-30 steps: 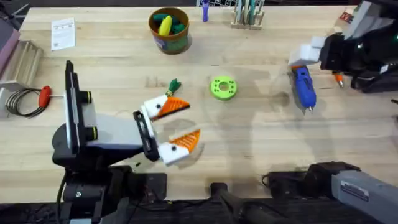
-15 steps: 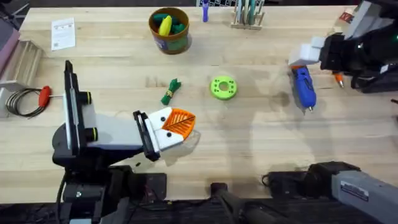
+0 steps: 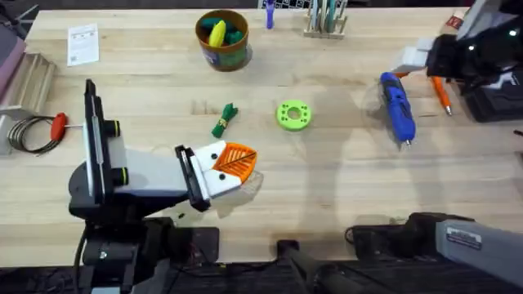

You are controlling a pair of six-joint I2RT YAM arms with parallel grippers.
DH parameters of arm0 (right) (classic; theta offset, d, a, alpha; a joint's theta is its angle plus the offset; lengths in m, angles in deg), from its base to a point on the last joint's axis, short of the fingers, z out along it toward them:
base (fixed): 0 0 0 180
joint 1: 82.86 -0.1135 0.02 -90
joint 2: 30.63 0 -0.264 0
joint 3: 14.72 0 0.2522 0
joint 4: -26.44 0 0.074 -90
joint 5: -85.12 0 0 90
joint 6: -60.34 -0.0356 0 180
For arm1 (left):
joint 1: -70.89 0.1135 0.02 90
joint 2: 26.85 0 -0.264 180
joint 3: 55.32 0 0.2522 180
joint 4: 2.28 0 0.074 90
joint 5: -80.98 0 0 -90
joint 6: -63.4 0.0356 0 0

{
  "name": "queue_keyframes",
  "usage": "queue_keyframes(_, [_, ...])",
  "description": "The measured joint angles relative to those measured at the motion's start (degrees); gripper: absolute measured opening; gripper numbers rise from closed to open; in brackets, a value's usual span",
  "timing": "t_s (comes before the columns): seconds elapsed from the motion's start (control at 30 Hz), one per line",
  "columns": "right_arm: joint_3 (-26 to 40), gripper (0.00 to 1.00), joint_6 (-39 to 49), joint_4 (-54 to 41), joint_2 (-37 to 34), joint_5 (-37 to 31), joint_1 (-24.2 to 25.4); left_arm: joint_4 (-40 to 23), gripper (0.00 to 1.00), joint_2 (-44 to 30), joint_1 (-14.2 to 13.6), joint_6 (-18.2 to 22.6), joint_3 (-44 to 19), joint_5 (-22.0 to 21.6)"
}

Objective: Pick up the gripper from the table and insert it into the empty holder that is missing its gripper. Then pick up a screw, insert it into the mounting hole, and use the screwdriver to tighten it. Finally, clean up the table by picking up the vegetable and placing it into the bucket.

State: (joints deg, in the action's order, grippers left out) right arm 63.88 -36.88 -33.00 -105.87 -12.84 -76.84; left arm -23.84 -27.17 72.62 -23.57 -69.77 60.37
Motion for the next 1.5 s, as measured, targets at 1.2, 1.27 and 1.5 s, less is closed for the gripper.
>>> queue_keyframes(1.2, [1.5,0.987,18.7,11.1,-26.6,2.9,3.2,0.0,0.015,0.0,0.0,0.0,0.0,0.0])
queue_keyframes(1.27, [1.6,0.965,18.8,11.2,-26.7,3.1,3.9,0.0,0.015,0.0,0.0,0.0,0.0,0.0])
queue_keyframes(1.5, [1.7,0.664,19.4,11.0,-27.1,3.4,4.4,0.0,0.015,0.0,0.0,0.0,0.0,0.0])
